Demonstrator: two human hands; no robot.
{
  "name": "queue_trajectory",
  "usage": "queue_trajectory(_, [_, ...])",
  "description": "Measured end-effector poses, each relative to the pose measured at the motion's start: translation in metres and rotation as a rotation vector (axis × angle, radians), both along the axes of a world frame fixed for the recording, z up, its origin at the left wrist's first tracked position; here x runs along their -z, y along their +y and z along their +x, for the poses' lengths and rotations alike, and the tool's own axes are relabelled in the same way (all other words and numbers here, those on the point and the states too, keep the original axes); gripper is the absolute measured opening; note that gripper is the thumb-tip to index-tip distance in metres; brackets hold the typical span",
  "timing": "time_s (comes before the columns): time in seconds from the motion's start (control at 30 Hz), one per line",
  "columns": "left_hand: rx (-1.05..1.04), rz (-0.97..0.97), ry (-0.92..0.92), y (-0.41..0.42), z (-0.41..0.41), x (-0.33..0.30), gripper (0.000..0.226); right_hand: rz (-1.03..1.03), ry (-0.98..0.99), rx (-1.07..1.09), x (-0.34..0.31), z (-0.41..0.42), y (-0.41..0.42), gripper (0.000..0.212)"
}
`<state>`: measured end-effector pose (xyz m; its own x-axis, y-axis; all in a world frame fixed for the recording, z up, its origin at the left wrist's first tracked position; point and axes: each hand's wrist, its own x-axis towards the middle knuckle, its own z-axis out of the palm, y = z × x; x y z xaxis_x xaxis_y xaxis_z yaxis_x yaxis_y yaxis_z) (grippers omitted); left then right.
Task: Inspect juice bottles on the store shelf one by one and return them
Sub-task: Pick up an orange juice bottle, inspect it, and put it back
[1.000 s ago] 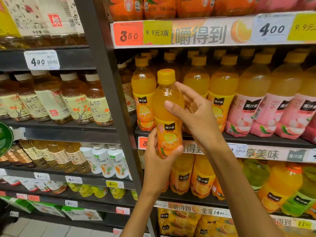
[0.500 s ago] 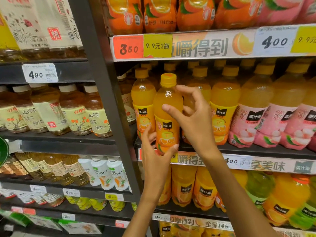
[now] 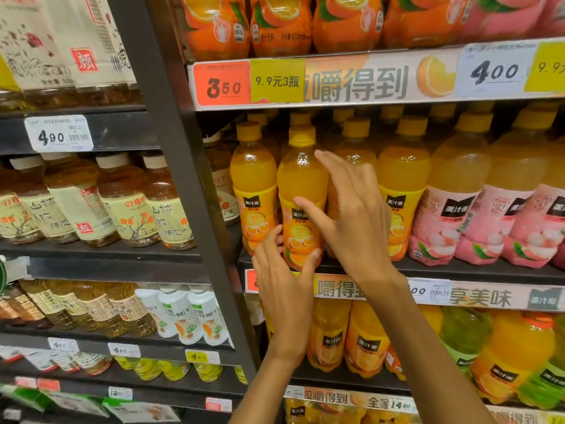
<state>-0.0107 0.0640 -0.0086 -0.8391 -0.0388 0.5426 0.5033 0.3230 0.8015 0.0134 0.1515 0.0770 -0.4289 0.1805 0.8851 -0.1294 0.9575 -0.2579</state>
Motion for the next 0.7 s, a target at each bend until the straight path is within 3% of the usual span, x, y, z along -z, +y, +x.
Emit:
queue_trajectory(0.23, [-0.118,-0.163,0.146,0.008,-0.005,0.002,0.056,0.039,-0.025,0.047,-0.002,-0.009,0.002,0.058])
queue_trajectory(0.5, [-0.166,-0.306,0.121,0.014,-0.007,-0.008,0.065,0.022,-0.004,0.062,-0.001,-0.013,0.003,0.054])
queue_trajectory(0.6, [-0.198,-0.332,0.136,0.017,-0.006,-0.011,0.068,-0.111,0.154,0.038,0.001,-0.004,0.008,0.045])
queue_trajectory(0.7, [-0.182,-0.321,0.14,0.02,-0.007,-0.014,0.067,-0.111,0.274,0.181,-0.005,0.002,0.019,0.041])
